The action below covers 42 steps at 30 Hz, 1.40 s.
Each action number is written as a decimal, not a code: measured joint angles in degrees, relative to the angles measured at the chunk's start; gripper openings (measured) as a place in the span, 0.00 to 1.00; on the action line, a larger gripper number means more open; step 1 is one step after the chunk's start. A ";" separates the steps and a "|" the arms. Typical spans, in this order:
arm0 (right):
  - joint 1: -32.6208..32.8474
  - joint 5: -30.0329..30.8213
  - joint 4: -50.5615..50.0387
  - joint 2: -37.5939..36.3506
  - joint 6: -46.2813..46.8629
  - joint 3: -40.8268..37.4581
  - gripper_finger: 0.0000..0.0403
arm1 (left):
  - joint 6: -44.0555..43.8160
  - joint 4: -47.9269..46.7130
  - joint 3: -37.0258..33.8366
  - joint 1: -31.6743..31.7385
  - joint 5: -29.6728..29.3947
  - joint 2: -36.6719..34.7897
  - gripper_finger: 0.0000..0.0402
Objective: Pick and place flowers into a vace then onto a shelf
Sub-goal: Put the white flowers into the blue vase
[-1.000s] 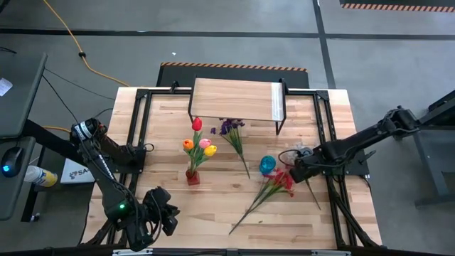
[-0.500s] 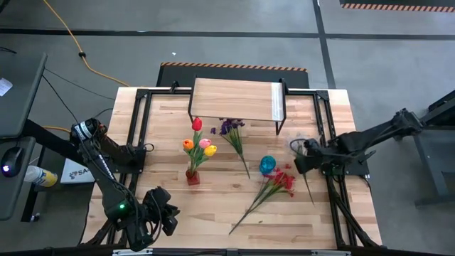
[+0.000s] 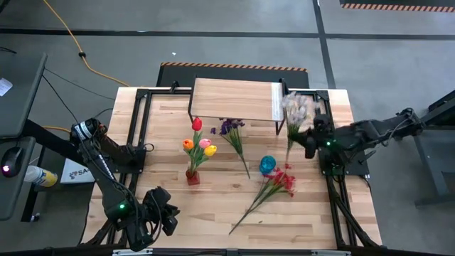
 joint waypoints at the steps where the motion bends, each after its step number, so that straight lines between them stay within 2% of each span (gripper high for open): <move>1: 0.00 1.50 5.31 0.01 -4.65 -0.05 0.01 | 0.00 0.00 0.00 0.00 0.00 0.00 0.28; 4: -0.04 4.26 18.15 0.47 -15.94 -1.05 0.01 | -0.02 0.00 0.00 -0.01 0.00 0.00 0.28; 6: -0.15 5.00 20.32 1.45 -19.55 -1.48 0.01 | -0.02 0.00 0.00 -0.01 0.00 0.00 0.28; 10: -0.15 5.40 17.07 5.53 -20.32 -1.77 0.01 | -0.46 0.01 0.00 -0.01 -0.03 0.00 0.28; 20: -0.15 9.21 19.10 17.17 -24.23 -1.75 0.01 | -0.70 0.06 0.01 -0.01 -0.02 0.00 0.28; 29: -0.15 11.65 19.19 19.17 -25.80 -1.73 0.01 | -0.70 0.07 0.01 0.01 -0.02 0.00 0.28; 42: -0.15 10.30 16.94 19.72 -24.31 -1.73 0.01 | -0.66 0.04 0.02 0.01 -0.02 0.00 0.28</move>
